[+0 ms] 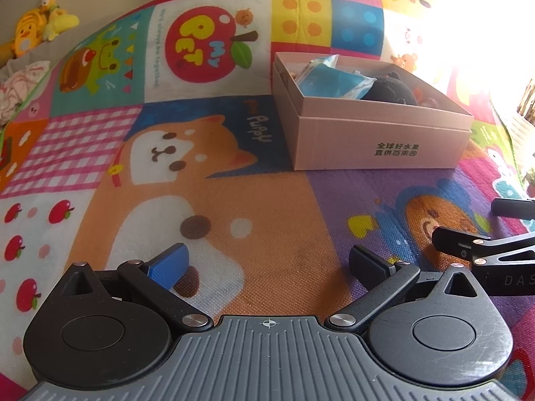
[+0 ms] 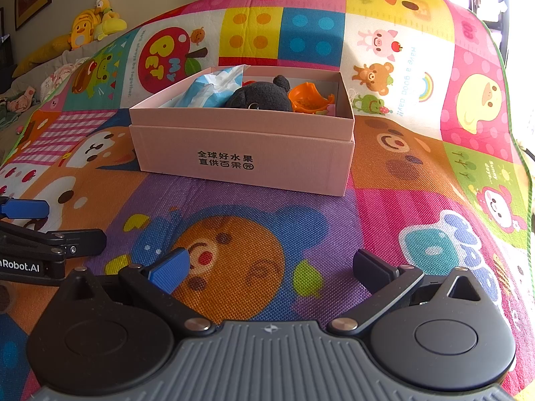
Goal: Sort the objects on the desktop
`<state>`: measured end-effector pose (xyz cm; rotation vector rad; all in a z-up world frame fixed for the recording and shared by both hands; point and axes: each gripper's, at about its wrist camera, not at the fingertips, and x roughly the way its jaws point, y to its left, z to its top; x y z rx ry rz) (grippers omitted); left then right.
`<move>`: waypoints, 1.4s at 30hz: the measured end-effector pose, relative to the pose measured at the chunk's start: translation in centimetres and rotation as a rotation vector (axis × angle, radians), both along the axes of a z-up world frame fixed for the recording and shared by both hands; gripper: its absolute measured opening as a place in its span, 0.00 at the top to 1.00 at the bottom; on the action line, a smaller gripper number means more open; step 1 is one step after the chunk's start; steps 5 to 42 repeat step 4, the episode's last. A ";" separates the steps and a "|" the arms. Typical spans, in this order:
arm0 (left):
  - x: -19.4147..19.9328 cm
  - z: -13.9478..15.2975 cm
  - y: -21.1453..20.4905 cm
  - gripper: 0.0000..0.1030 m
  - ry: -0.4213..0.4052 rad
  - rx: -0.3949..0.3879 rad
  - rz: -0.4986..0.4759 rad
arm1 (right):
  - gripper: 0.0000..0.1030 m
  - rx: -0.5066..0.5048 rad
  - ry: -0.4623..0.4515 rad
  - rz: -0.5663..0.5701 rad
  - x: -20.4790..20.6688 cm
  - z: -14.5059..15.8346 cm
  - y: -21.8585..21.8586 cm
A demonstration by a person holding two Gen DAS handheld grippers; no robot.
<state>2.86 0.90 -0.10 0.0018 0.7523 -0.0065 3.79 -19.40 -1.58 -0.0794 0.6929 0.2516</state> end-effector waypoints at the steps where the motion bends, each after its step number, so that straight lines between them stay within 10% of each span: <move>1: 0.0 0.0 0.0 0.00 0.000 0.000 0.000 | 0.00 0.000 0.000 0.000 0.0 0.0 0.0; 42: 0.0 0.0 0.1 0.00 0.004 -0.007 0.002 | 0.00 0.000 0.000 0.000 0.0 0.0 0.0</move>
